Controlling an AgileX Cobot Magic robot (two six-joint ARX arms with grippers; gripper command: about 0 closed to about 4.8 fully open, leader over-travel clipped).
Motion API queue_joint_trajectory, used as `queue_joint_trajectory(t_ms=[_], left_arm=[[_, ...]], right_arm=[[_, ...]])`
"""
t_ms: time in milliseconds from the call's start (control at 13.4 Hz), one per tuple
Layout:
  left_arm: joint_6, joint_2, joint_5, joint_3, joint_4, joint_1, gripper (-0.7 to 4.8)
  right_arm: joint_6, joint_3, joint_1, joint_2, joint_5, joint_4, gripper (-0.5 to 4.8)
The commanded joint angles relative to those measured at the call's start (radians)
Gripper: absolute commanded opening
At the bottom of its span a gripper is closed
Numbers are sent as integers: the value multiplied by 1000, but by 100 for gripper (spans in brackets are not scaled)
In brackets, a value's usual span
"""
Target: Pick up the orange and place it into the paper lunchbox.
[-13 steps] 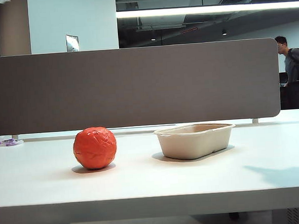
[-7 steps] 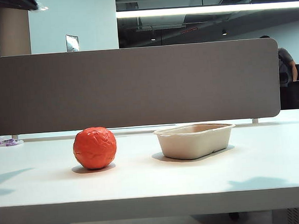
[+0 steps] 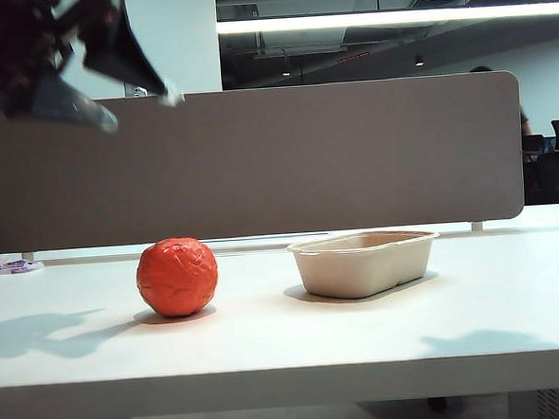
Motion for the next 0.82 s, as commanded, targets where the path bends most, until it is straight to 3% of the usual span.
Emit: queue_joint_trajectory(t_ms=[74,149,819], left_arm=[[39,112,27,5,40,1,479],[56,275,85,5,181,0,479],[71,479,63,5,238,0,479]], right_arm=[[12,7,6,-3,-1,-82,-2],[12,7,6,-2,-1,-85,-2],[12,7,6,-2,-1,-82,-2]])
